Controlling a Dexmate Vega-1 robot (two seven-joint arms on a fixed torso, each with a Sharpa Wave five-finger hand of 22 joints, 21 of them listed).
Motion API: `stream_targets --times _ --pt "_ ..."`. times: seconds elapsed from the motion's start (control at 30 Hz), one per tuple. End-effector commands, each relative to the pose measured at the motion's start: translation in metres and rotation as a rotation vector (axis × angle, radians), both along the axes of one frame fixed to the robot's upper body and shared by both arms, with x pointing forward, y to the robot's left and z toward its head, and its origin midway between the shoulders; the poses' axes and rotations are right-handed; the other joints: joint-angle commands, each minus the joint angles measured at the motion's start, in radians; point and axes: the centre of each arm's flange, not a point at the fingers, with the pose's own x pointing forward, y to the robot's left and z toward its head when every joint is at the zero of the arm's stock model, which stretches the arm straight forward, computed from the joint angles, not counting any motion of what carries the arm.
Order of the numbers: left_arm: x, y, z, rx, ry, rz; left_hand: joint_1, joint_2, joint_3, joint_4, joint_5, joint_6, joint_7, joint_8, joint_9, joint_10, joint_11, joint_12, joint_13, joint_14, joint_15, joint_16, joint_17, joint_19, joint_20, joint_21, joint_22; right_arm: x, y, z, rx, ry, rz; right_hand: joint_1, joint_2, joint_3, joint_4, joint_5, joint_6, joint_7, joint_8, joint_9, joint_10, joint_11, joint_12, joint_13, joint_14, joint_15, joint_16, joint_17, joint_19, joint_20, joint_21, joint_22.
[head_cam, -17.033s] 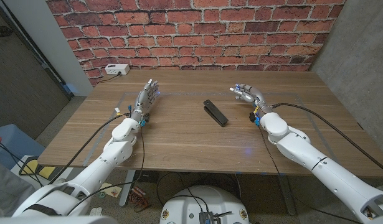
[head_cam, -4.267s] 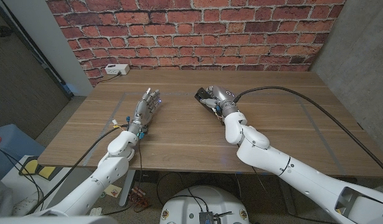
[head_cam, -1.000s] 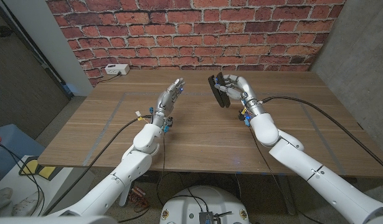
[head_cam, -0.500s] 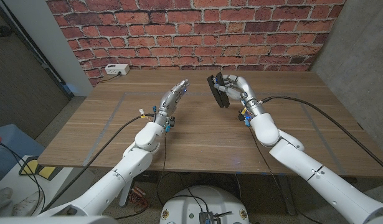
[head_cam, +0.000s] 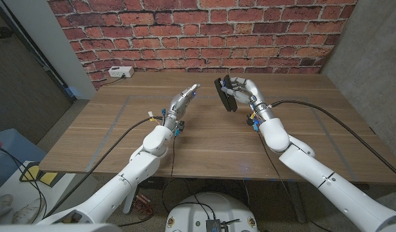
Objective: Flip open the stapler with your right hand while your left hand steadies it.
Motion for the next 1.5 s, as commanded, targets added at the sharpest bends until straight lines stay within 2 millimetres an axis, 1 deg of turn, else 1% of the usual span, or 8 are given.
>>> stream_targets --times 0.03,0.2,0.3,0.53,0.67,0.9,1.43,1.5 --pt "-0.006 -0.006 -0.003 -0.001 0.005 0.025 0.0 -0.015 -0.017 0.0 0.012 0.028 0.012 0.011 0.003 -0.006 0.009 0.002 0.007 -0.008 -0.07 0.004 0.005 -0.005 0.0 -0.001 0.003 -0.001 0.0 -0.001 -0.01 -0.008 0.003 0.007 0.009 0.015 0.007 0.002 0.032 -0.021 -0.003 0.003 0.059 -0.058 0.009 0.002 0.01 -0.116 -0.005 0.006 -0.003 -0.05 0.007 0.0" --pt "-0.008 -0.009 -0.004 -0.011 0.005 0.0 0.001 -0.008 -0.022 0.003 0.016 0.033 0.021 0.01 0.004 -0.009 0.013 0.002 0.009 -0.012 -0.068 0.004 0.004 -0.006 0.002 -0.001 0.004 -0.002 0.003 -0.002 -0.023 -0.018 0.003 0.007 0.008 0.017 0.007 0.002 0.032 -0.022 -0.005 0.005 0.056 -0.061 0.011 0.005 0.009 -0.116 -0.007 0.009 -0.006 -0.051 0.011 -0.002" --pt "-0.009 -0.011 -0.003 0.002 -0.011 -0.004 0.016 0.011 -0.017 0.003 0.02 0.026 0.021 0.005 0.005 -0.024 0.013 -0.001 0.011 -0.021 -0.06 0.002 0.004 -0.006 0.002 0.0 0.004 -0.003 0.005 -0.002 -0.032 -0.021 -0.004 0.008 0.009 0.018 0.006 0.002 0.032 -0.021 -0.006 0.005 0.057 -0.062 0.011 0.004 0.009 -0.117 -0.009 0.01 -0.007 -0.052 0.014 -0.003" --pt "-0.01 -0.014 -0.003 -0.008 -0.047 -0.01 0.107 0.062 0.015 -0.01 0.03 0.016 -0.01 -0.004 0.008 -0.04 -0.018 -0.001 0.017 -0.026 -0.063 0.006 0.003 -0.003 0.012 0.002 0.003 -0.005 0.006 -0.002 -0.031 -0.02 -0.004 0.005 0.009 0.019 0.007 0.001 0.033 -0.022 -0.009 0.006 0.058 -0.06 0.011 0.0 0.012 -0.116 -0.01 0.014 -0.009 -0.053 0.02 -0.005" --pt "-0.011 -0.016 -0.004 -0.008 -0.047 -0.009 0.146 0.078 0.029 -0.014 0.031 0.016 -0.022 -0.004 0.011 -0.041 -0.018 0.001 0.019 -0.027 -0.066 0.007 0.002 -0.002 0.014 0.002 0.002 -0.007 0.006 -0.004 -0.03 -0.02 -0.009 0.005 0.008 0.02 0.007 0.001 0.034 -0.021 -0.01 0.008 0.056 -0.059 0.013 0.002 0.012 -0.115 -0.012 0.016 -0.01 -0.053 0.024 -0.006" --pt "-0.011 -0.021 -0.008 -0.022 -0.041 -0.028 0.191 0.095 0.042 -0.016 0.028 0.038 -0.025 0.005 0.016 -0.034 -0.02 0.007 0.022 -0.025 -0.069 0.008 0.001 -0.002 0.015 0.002 0.002 -0.008 0.005 -0.006 -0.036 -0.013 -0.008 0.004 0.008 0.022 0.007 0.001 0.034 -0.024 -0.013 0.009 0.058 -0.06 0.014 0.0 0.013 -0.116 -0.015 0.019 -0.012 -0.053 0.031 -0.009" --pt "-0.01 -0.038 -0.007 0.009 -0.031 -0.098 0.206 0.09 0.039 -0.009 0.021 0.035 -0.022 0.002 0.022 -0.036 -0.023 0.009 0.025 -0.025 -0.07 0.008 0.001 -0.003 0.013 0.001 0.002 -0.009 0.009 -0.009 -0.039 -0.023 -0.005 0.002 0.007 0.026 0.007 0.0 0.036 -0.023 -0.019 0.012 0.057 -0.055 0.017 0.0 0.014 -0.116 -0.022 0.026 -0.02 -0.054 0.046 -0.016" --pt "-0.01 -0.039 -0.007 0.01 -0.03 -0.105 0.207 0.09 0.038 -0.008 0.021 0.029 -0.021 0.0 0.022 -0.038 -0.021 0.008 0.026 -0.027 -0.069 0.007 0.001 -0.003 0.014 0.001 0.002 -0.009 0.01 -0.01 -0.041 -0.023 -0.003 0.003 0.007 0.027 0.006 0.0 0.039 -0.022 -0.02 0.012 0.061 -0.063 0.018 -0.002 0.015 -0.116 -0.023 0.027 -0.021 -0.054 0.049 -0.017"
